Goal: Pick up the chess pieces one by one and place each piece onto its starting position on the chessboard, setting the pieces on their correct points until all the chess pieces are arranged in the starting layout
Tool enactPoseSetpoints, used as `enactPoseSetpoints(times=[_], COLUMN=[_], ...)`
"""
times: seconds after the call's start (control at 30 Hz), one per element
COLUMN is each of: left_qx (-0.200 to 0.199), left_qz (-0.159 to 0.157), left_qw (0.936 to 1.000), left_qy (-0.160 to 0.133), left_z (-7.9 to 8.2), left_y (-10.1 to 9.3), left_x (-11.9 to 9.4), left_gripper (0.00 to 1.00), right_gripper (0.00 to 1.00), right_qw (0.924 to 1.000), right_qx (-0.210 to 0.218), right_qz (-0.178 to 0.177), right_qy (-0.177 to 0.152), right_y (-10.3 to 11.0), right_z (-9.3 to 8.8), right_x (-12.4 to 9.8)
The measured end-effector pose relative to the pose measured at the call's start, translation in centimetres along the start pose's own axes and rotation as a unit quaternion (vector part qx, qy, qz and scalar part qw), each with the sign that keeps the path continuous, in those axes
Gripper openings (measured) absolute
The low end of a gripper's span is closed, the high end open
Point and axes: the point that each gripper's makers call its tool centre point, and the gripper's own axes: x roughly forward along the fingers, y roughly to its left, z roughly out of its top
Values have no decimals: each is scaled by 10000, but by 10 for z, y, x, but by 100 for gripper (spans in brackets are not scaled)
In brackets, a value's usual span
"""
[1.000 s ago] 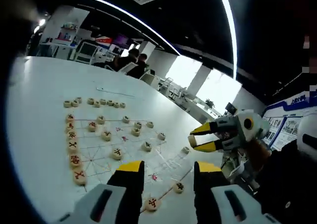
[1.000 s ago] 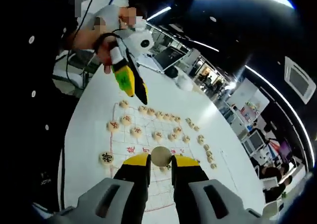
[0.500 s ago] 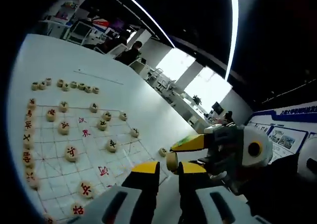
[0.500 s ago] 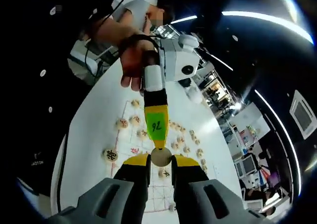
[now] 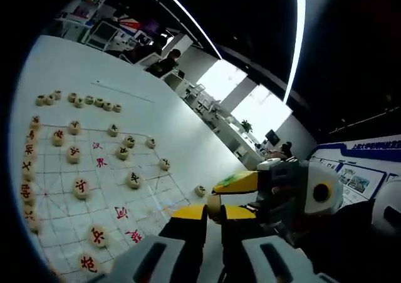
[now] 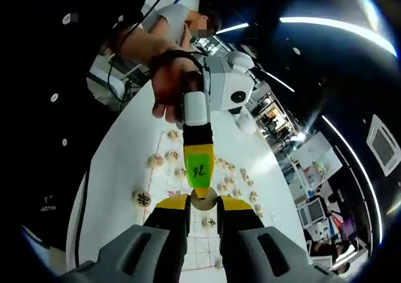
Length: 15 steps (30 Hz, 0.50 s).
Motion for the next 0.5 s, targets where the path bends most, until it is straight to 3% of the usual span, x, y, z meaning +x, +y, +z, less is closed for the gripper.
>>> enactPoseSetpoints(times=[0.1,0.2,0.27,0.33,0.4,0.43,0.47,0.5], left_qx=[82,268,723,1286,1766,2248,2487,3013], left_qz=[75,83,283,542,679,755,731,675], left_qw=[9999,9995,9968,9899,9816,9709,9648,9501], left_qy=[-56,-159,-215,-254,-269,-330,-438,-437], left_z=[2,9,13,18,22,27,31,32], left_y=[4,5,10,20,23,23,19,14], left_x=[-2,-8,-11,-17,-24,-28,-30,-34], left_gripper=[11,11,11,11,11,11,11,11], right_gripper=[21,31,30,30,30,30,30,30], right_qw=[10000,9995,9982,9940,9838,9692,9611,9446], right_qx=[55,276,596,1069,1756,2392,2689,3197], right_qz=[31,125,114,172,239,331,343,440], right_qy=[4,-22,-18,-123,-285,-477,-526,-602], right_y=[0,2,0,0,-2,-4,-6,-7], right_z=[-2,-7,-13,-17,-17,-12,-13,-14], right_x=[1,-1,-2,-4,-6,-6,-6,-7])
